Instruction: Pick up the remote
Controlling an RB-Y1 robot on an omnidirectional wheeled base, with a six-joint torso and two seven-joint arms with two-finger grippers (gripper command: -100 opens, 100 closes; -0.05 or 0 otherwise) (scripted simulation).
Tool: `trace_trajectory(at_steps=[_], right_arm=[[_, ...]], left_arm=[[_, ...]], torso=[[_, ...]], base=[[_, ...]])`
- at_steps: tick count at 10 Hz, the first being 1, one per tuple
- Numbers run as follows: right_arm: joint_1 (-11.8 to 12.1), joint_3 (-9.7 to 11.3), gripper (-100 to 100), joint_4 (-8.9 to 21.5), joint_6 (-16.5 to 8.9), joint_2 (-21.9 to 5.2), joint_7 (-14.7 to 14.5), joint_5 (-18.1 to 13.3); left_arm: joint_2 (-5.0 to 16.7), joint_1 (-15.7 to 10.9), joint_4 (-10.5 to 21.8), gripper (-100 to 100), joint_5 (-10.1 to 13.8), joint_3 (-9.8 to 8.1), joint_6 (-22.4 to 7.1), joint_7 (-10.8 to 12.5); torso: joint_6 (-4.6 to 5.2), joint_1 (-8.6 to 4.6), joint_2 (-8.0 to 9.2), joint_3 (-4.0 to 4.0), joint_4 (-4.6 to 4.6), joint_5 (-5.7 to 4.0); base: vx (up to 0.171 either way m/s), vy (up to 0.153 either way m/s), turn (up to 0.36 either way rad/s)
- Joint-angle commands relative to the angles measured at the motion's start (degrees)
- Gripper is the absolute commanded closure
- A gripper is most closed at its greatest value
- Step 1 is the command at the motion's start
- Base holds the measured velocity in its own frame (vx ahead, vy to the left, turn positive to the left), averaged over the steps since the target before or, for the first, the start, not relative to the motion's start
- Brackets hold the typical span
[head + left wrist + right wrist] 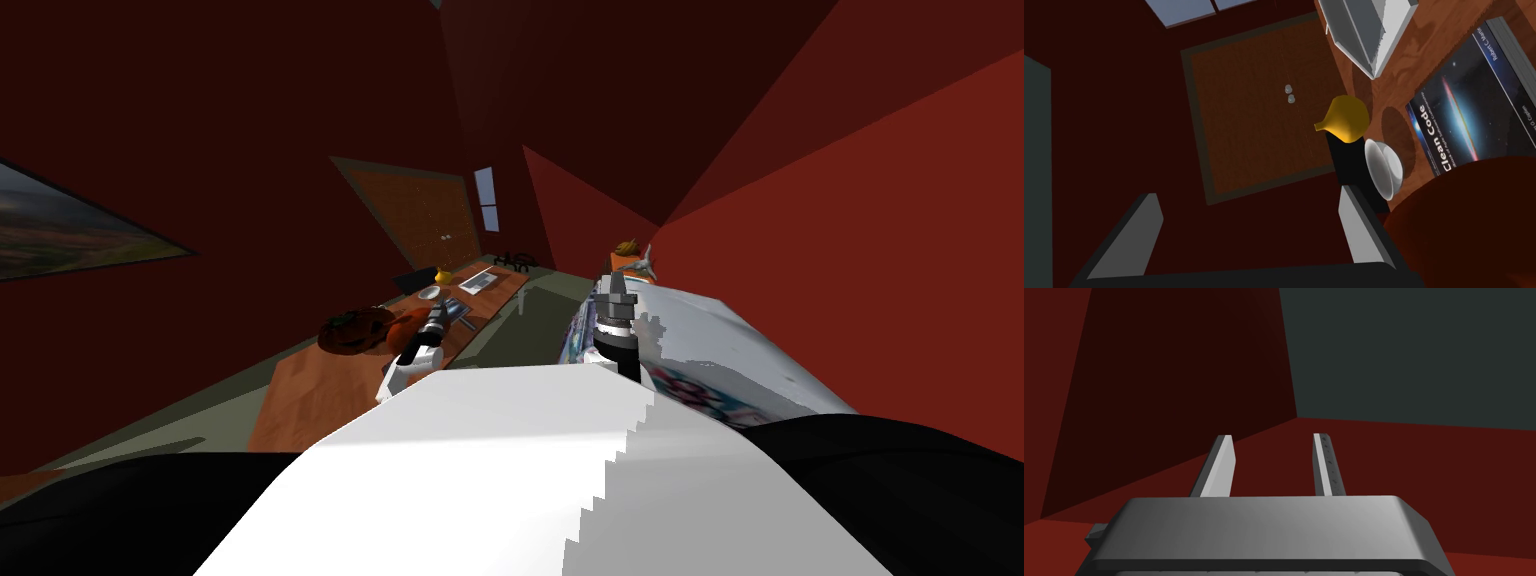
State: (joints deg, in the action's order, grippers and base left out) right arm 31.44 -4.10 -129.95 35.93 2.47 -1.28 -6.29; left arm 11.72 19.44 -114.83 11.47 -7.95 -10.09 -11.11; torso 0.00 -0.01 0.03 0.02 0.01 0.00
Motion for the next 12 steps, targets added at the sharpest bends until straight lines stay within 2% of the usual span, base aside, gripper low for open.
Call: trace_trajectory(at_steps=[1,2,3,4,5,6,7,8,9,10,11,12], right_arm=[[0.00,0.00,0,0.00,0.00,0.00,0.00,0.00],[0.00,0.00,0,0.00,0.00,0.00,0.00,0.00],[0.00,0.00,0,0.00,0.00,0.00,0.00,0.00],[0.00,0.00,0,0.00,0.00,0.00,0.00,0.00],[0.00,0.00,0,0.00,0.00,0.00,0.00,0.00],[0.00,0.00,0,0.00,0.00,0.00,0.00,0.00],[0.00,0.00,0,0.00,0.00,0.00,0.00,0.00],[0.00,0.00,0,0.00,0.00,0.00,0.00,0.00],[0.00,0.00,0,0.00,0.00,0.00,0.00,0.00],[0.00,0.00,0,0.00,0.00,0.00,0.00,0.00],[0.01,0.00,0,0.00,0.00,0.00,0.00,0.00],[0.01,0.00,0,0.00,0.00,0.00,0.00,0.00]], left_arm=[[0.56,-0.94,1.59,-100,1.43,-0.53,-2.86,-2.08],[0.56,-0.94,1.59,-100,1.43,-0.53,-4.04,-2.08],[1.27,-1.77,2.92,-100,2.78,-0.99,-5.95,-3.83],[1.27,-1.77,2.92,-100,2.78,-0.99,-7.27,-3.83],[2.07,-2.55,4.32,-100,4.17,-1.35,-8.73,-5.60],[2.07,-2.55,4.32,-100,4.17,-1.35,-10.47,-5.60],[2.97,-3.28,5.79,-100,5.59,-1.62,-12.27,-7.39],[2.97,-3.28,5.79,-100,5.59,-1.62,-13.81,-7.39],[3.94,-3.96,7.32,-100,7.05,-1.77,-15.52,-9.19],[3.94,-3.96,7.32,-100,7.05,-1.77,-17.01,-9.19],[4.99,-4.60,8.92,-100,8.51,-1.83,-18.74,-10.99],[4.99,-4.60,8.92,-100,8.51,-1.83,-20.17,-10.99]], torso=[[0.00,0.00,0.00,0.00,0.00,0.00],[0.01,0.00,-0.01,-0.01,0.00,0.00],[0.00,0.00,-0.02,-0.01,0.00,0.00],[0.00,-0.01,-0.04,-0.02,-0.01,0.00],[0.00,0.00,-0.05,-0.03,-0.01,0.00],[0.01,-0.02,-0.08,-0.04,-0.01,-0.01],[0.00,-0.02,-0.09,-0.05,-0.02,-0.01],[0.00,-0.02,-0.10,-0.06,-0.02,-0.01],[0.00,-0.02,-0.10,-0.06,-0.02,0.00],[0.00,0.00,-0.14,-0.08,-0.03,0.00],[0.00,-0.02,-0.14,-0.08,-0.03,0.00],[0.01,-0.06,-0.18,-0.10,-0.04,-0.01]], base=[[-0.009,-0.007,-0.015],[0.000,0.000,0.000],[0.001,-0.007,-0.015],[0.003,-0.006,-0.007],[0.012,-0.011,-0.018],[0.011,-0.009,-0.010],[0.016,-0.012,-0.021],[0.016,-0.009,-0.007],[0.027,-0.007,-0.022],[0.026,-0.010,-0.010],[0.038,-0.024,-0.027],[0.034,-0.015,-0.009]])
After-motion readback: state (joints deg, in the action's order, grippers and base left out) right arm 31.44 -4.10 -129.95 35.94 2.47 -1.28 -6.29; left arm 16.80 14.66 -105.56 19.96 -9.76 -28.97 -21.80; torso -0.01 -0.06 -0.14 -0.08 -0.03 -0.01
